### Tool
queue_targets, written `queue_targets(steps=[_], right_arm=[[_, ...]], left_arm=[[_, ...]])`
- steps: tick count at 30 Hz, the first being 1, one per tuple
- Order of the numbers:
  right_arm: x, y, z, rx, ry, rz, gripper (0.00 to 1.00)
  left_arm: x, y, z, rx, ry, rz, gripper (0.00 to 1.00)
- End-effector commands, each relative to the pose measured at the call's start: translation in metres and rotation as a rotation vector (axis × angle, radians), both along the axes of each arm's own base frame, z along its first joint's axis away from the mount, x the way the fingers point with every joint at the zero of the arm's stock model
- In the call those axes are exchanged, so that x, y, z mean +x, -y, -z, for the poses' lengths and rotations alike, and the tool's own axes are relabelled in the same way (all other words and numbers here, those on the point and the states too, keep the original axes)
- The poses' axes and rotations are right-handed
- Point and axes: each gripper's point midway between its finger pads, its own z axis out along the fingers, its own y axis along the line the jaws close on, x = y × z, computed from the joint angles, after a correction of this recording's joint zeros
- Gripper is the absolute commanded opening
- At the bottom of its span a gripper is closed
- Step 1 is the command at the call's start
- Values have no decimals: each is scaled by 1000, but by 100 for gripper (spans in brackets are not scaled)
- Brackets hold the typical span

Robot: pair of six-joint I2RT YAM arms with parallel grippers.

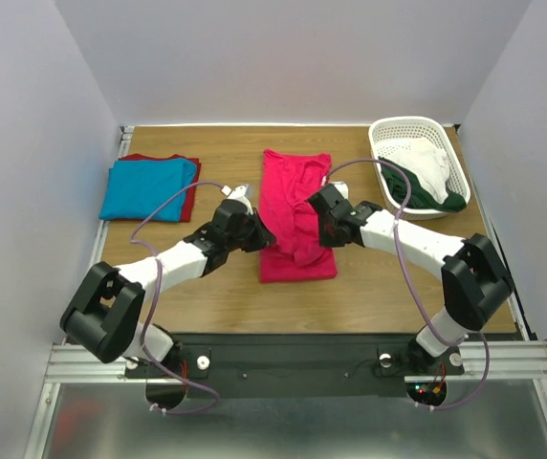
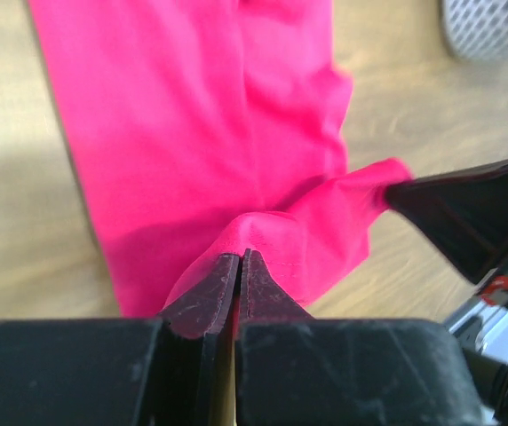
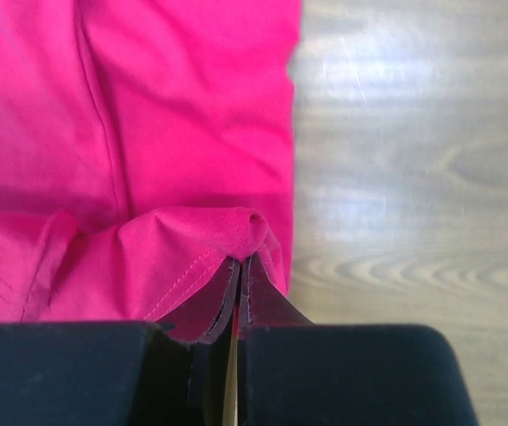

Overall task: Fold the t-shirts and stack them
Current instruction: Fold the tshirt

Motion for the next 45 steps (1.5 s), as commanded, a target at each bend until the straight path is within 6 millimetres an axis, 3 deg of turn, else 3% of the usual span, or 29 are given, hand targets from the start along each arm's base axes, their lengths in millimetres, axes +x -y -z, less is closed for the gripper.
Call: queue_targets(steps=[1, 7, 18, 27, 41, 42, 43, 44, 45], right_arm=[[33, -19, -27, 66, 79, -59, 0], [53, -27, -33, 87, 79, -84, 0], [90, -12, -8, 49, 34, -54, 1], [106, -7, -2, 46, 28, -45, 0], [124, 9, 17, 21, 2, -1, 1], [124, 8, 15, 28, 7, -4, 7], [125, 7, 11, 36, 13, -7, 16], [125, 6, 1, 48, 31, -14, 45], [124, 3, -5, 63, 38, -24, 62]], left_arm=[[30, 12, -37, -58, 123, 42, 0], [47, 15, -36, -72, 121, 51, 0], [85, 5, -24, -76, 116, 12, 0], [105, 9, -21, -89, 121, 24, 0], [132, -14, -12, -91, 122, -60, 0], [133, -11, -14, -98, 123, -55, 3], [135, -11, -16, -101, 127, -53, 12], [136, -10, -18, -103, 132, -57, 35], [139, -12, -25, -105, 149, -69, 47]])
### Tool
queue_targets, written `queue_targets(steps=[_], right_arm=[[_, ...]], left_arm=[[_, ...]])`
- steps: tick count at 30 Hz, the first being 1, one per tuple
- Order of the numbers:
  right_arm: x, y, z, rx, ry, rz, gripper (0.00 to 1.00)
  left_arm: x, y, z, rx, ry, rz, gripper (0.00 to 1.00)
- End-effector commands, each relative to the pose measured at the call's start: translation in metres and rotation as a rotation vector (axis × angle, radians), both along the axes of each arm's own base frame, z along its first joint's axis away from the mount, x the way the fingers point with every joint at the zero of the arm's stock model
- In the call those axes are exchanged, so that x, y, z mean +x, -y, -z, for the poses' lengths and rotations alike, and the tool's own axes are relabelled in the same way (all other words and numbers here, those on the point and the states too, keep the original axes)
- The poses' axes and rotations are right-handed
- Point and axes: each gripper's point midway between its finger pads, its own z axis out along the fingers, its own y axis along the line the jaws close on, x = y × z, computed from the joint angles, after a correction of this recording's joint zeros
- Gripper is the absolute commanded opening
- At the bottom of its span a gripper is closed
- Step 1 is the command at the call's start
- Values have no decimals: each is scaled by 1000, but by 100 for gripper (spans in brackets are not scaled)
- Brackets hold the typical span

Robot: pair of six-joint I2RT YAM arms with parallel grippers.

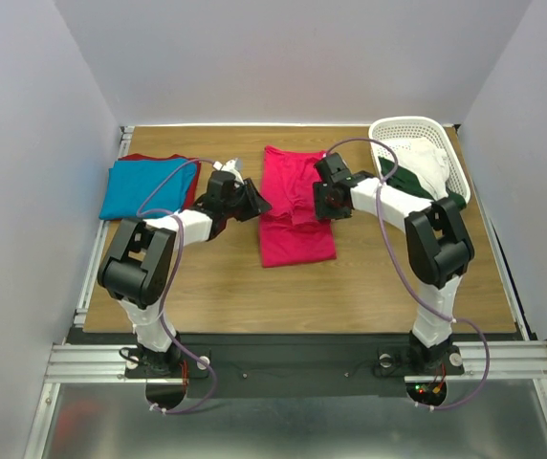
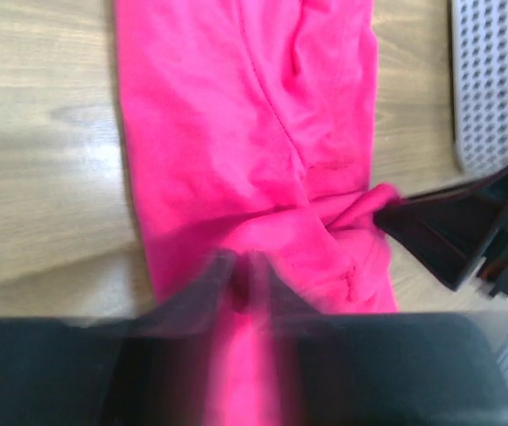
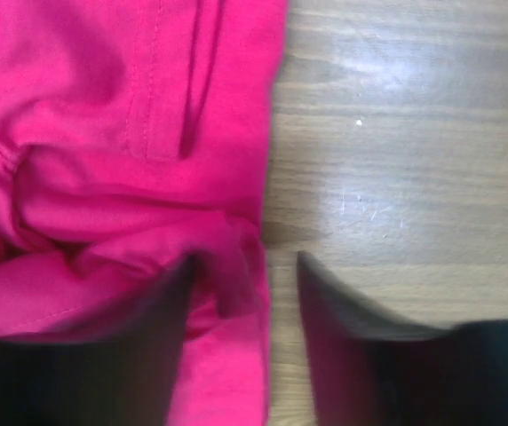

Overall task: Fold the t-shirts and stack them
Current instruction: Fold the tshirt

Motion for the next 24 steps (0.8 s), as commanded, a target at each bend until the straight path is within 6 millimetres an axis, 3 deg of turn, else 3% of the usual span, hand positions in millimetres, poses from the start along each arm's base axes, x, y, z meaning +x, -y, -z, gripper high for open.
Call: queue_targets(steps=[1, 4, 7, 10, 15, 20, 24], right_arm=[[17, -10, -47, 69, 119, -24, 78], [14, -6, -77, 91, 185, -24, 86], [1, -6, -94, 130, 210, -46, 86], [-18, -16, -88, 179, 169, -94, 86], [-42, -28, -64, 223, 89, -147, 84], [-49, -26, -44, 218, 53, -133, 84], [-47, -27, -39, 217, 47, -127, 84]], left_arm=[[24, 8, -46, -44, 136, -11, 65], [24, 5, -66, -31, 194, -45, 80], [14, 12, -81, -9, 242, -65, 85], [-6, 32, -88, 0, 269, -39, 85], [-53, 71, -73, -39, 259, 56, 85], [-78, 79, -51, -68, 245, 100, 81], [-94, 87, -29, -53, 231, 143, 65]])
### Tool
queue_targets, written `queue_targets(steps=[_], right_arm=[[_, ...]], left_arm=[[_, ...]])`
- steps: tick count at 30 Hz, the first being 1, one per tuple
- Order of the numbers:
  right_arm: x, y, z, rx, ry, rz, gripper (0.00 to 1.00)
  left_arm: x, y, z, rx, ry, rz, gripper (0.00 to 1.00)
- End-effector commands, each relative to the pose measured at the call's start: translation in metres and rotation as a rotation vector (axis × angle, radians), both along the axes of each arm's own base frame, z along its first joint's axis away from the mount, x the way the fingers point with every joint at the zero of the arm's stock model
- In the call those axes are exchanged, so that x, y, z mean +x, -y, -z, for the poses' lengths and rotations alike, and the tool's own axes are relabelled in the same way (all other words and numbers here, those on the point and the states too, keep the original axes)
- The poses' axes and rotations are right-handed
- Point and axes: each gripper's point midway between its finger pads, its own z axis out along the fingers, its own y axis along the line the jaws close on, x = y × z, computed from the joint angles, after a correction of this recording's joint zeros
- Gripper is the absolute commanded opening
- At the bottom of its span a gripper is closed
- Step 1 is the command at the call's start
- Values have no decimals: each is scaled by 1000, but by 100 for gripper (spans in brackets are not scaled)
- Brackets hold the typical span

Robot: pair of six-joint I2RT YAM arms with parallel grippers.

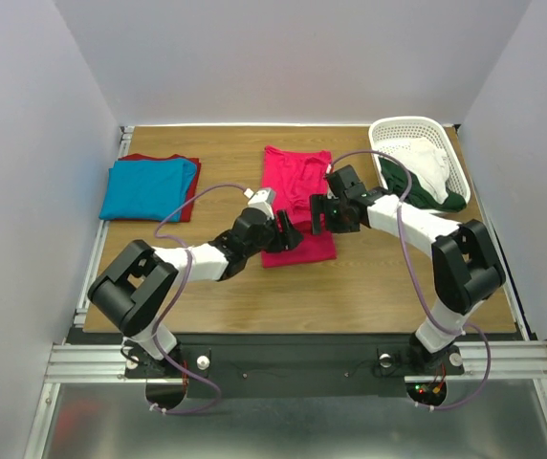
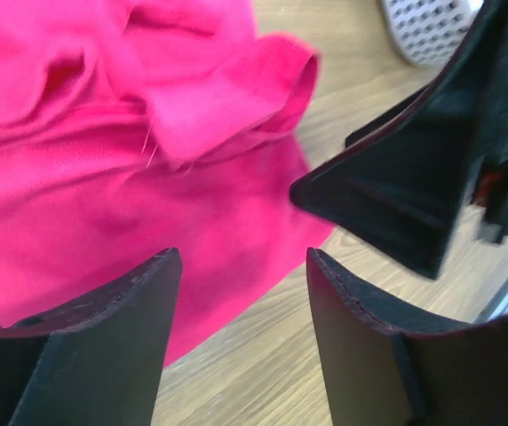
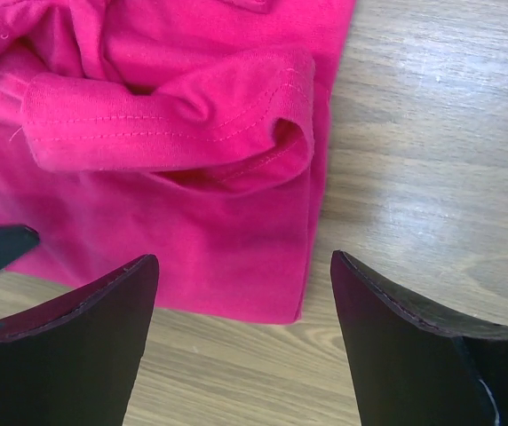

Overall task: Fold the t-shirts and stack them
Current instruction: Fold the tshirt

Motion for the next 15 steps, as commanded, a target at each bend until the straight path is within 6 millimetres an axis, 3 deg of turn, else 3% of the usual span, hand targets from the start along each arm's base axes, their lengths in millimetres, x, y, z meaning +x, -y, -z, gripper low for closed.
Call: queue_targets(steps=[1, 3, 6, 7, 15], right_arm=[[12, -14, -11, 55, 51, -9, 84], [14, -14, -12, 56, 54, -5, 84], [13, -22, -14, 89, 47, -27, 84], [12, -25, -13, 95, 40, -35, 84], [12, -51, -1, 116, 11, -79, 84]], left_arm=[[2, 12, -13, -58, 82, 9, 65], [-2, 10, -3, -53, 67, 3, 59], [2, 5, 7, -30, 68, -30, 58], [2, 4, 19, -6, 50, -34, 56], [1, -5, 63, 74, -22, -68, 54]])
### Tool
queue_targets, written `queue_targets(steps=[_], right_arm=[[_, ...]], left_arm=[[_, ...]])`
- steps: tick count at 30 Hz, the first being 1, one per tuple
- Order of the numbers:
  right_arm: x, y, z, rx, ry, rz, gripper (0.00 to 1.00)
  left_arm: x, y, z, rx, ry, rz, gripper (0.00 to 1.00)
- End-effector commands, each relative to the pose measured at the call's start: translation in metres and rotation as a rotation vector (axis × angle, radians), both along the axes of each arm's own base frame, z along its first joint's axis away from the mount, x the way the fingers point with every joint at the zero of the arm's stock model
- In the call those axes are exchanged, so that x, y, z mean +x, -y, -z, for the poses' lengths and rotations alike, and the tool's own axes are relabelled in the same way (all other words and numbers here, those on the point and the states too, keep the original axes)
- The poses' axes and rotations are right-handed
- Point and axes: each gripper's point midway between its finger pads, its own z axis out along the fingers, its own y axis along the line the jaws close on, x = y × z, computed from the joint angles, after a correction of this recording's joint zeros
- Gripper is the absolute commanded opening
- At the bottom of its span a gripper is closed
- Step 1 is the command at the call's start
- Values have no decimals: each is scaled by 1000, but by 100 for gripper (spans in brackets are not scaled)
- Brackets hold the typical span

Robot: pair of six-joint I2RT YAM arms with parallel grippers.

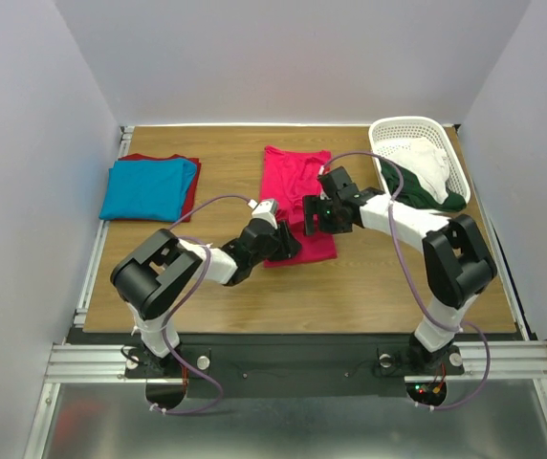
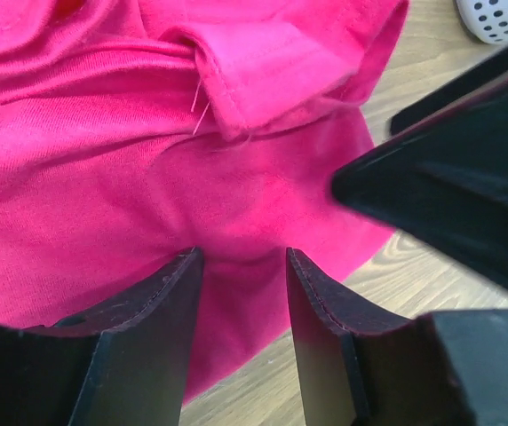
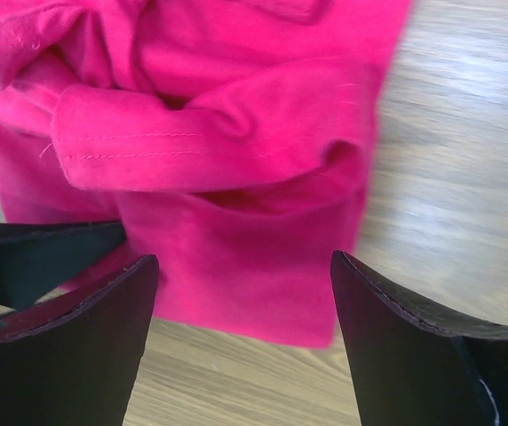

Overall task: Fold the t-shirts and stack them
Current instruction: Fold the tshirt

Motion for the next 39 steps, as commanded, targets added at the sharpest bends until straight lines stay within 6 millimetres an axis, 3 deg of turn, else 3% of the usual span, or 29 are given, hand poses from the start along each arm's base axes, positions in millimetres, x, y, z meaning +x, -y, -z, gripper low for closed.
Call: queue_targets(steps=[1, 7, 14, 19, 24, 26, 30, 32, 33, 34, 36, 39], right_arm=[[14, -30, -8, 58, 34, -39, 84], [21, -44, 5, 55, 17, -60, 84], [62, -46, 6, -6, 89, 35, 83], [111, -40, -33, -49, 249, 174, 84], [136, -39, -71, -39, 354, 254, 86], [135, -40, -78, -26, 362, 242, 86], [112, -42, -90, 11, 348, 175, 86], [96, -44, -89, 27, 324, 134, 86], [83, -41, -76, 16, 292, 110, 86], [70, -49, -85, 47, 292, 71, 86], [51, -49, -73, 39, 258, 29, 85], [32, -57, -76, 74, 242, -33, 84]], left_arm=[[4, -8, 9, 34, 13, -44, 54], [-3, -25, 18, 84, -4, -78, 54], [-18, -37, 28, 107, -38, -77, 54], [-33, -44, 35, 112, -67, -71, 54], [-48, -50, 44, 130, -88, -55, 54], [-51, -52, 43, 135, -88, -55, 54], [-48, -58, 32, 156, -55, -69, 55], [-46, -60, 21, 168, -37, -76, 58], [-45, -62, 17, 180, -25, -76, 59], [-39, -62, 1, 167, 8, -94, 61], [-38, -68, -10, 184, 22, -107, 67], [-32, -73, -44, 163, 91, -146, 74]])
